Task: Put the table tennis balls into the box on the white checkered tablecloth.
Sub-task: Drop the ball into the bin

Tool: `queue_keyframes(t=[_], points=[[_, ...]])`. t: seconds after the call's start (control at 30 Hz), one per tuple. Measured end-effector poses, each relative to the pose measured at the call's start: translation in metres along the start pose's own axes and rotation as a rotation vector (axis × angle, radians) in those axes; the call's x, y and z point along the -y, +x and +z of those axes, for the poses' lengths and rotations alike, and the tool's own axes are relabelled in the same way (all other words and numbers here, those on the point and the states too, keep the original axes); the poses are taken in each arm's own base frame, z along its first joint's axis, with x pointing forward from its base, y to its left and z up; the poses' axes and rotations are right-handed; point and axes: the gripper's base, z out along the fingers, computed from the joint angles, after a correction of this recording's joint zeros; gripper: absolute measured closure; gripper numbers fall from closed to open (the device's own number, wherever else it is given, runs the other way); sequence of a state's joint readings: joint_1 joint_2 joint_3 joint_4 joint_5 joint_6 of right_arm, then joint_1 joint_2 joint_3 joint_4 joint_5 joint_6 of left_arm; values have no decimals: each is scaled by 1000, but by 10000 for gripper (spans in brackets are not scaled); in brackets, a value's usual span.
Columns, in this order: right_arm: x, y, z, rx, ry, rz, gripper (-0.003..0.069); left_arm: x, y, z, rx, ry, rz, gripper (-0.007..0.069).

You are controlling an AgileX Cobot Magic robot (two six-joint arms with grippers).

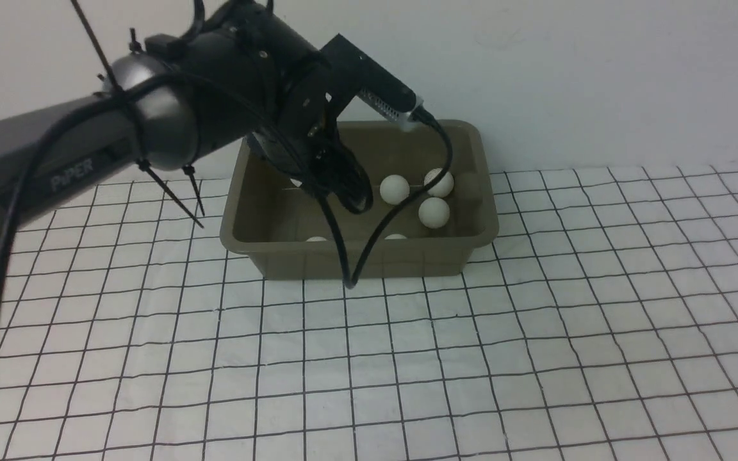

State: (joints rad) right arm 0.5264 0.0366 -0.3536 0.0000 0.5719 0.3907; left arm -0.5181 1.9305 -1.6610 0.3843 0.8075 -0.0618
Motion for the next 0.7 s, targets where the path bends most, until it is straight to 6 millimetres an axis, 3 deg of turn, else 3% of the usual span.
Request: queue_keyframes(t=[0.2,0.3,0.7], points=[[0,0,0,0,0,0,676,-1,8,49,-58,-42,-39,272],[0,0,0,0,0,0,676,-5,11,63,-78,-52,-68,272],[0,0,0,0,0,0,676,-10,11,70,-69,-42,-105,272]])
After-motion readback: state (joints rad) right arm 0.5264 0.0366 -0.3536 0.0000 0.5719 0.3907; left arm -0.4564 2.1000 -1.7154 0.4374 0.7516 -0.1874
